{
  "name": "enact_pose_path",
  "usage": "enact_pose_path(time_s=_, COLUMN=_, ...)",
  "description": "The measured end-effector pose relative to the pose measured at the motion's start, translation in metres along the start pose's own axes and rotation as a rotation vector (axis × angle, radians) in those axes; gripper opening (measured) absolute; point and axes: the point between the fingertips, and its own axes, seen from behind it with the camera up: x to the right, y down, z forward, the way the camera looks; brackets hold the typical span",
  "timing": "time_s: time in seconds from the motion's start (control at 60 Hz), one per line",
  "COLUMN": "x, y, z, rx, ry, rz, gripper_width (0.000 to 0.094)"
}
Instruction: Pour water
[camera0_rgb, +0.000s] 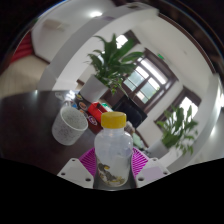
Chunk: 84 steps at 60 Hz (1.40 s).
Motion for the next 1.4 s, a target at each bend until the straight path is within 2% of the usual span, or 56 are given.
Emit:
enact_pose_path(time_s=0.283, x=0.013, y=-0.030, z=0.043, rx=0.001, ry=0.005, rz=-0.573, gripper_width=0.0425)
enact_pose_path(time_s=0.4, x=0.004, y=-0.033, z=0.051, rx=-0.034, ry=-0.008, rz=-0.730, gripper_width=0.0438)
enact_pose_path(time_s=0.667, x=0.002, y=-0.061, z=0.065, rx=0.030, ry=0.143, rz=-1.206, gripper_width=0.0438)
enact_pose_path(time_s=0.833, x=-0.004, y=-0.063, z=0.070, rx=0.049, ry=0.172, rz=-1.289, gripper_width=0.0439)
enact_pose_path(time_s=1.017, x=0.007, y=-0.073, z=0.062, rx=0.089, ry=0.169, rz=-1.117, gripper_width=0.0435)
enact_pose_path(time_s=1.133, x=0.023, y=-0.072, z=0.054, rx=0.088, ry=0.135, rz=-0.811, gripper_width=0.0437)
enact_pose_path(time_s=1.25, x=0.049, y=-0.065, z=0.043, rx=0.059, ry=0.026, rz=-0.433, gripper_width=0.0436)
enact_pose_path(time_s=1.4, x=0.078, y=-0.053, z=0.045, rx=0.063, ry=-0.084, rz=0.047, gripper_width=0.0450)
